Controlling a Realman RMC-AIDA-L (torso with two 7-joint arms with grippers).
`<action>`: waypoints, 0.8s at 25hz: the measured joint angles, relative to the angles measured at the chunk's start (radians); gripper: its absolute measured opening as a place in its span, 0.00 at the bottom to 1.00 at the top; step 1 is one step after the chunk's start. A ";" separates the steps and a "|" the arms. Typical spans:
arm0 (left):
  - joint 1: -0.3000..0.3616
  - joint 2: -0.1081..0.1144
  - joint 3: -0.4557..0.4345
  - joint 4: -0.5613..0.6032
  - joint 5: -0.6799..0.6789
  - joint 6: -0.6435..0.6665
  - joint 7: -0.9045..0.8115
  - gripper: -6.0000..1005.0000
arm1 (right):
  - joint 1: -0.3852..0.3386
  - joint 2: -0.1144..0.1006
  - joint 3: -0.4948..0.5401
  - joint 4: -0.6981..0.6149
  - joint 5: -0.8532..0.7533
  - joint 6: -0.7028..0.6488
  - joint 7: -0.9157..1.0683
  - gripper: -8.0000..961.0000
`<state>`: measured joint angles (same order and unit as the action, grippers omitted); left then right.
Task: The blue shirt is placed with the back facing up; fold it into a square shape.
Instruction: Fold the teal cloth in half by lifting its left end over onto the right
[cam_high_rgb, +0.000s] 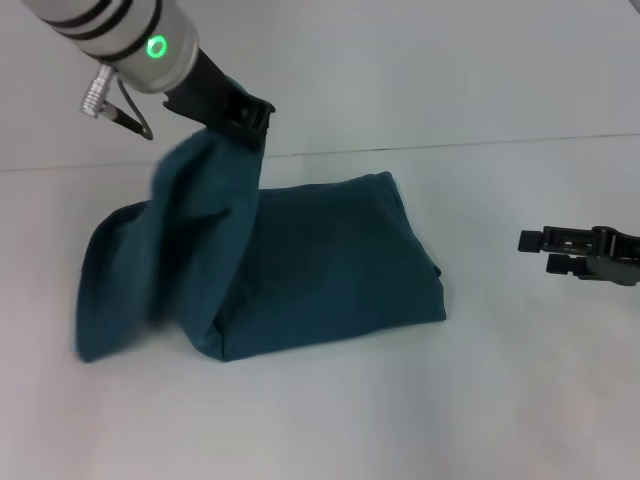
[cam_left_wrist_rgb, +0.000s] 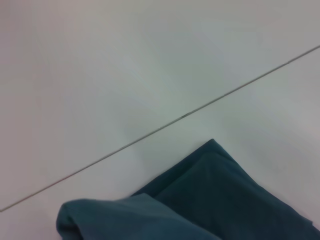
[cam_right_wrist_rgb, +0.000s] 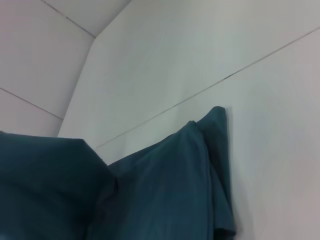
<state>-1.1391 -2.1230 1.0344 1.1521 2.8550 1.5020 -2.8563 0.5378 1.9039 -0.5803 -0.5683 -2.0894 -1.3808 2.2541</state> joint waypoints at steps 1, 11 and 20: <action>-0.003 0.000 0.000 -0.016 0.000 -0.011 0.000 0.20 | 0.000 0.001 0.000 0.000 0.000 0.000 -0.001 0.92; -0.016 -0.025 0.013 -0.116 0.000 -0.107 0.001 0.22 | 0.009 0.009 -0.001 0.001 -0.032 0.000 0.002 0.92; -0.042 -0.042 0.045 -0.215 -0.009 -0.205 0.000 0.25 | 0.012 0.009 -0.001 0.001 -0.044 0.000 0.002 0.92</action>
<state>-1.1808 -2.1648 1.0794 0.9370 2.8461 1.2971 -2.8559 0.5495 1.9131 -0.5814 -0.5675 -2.1332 -1.3805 2.2561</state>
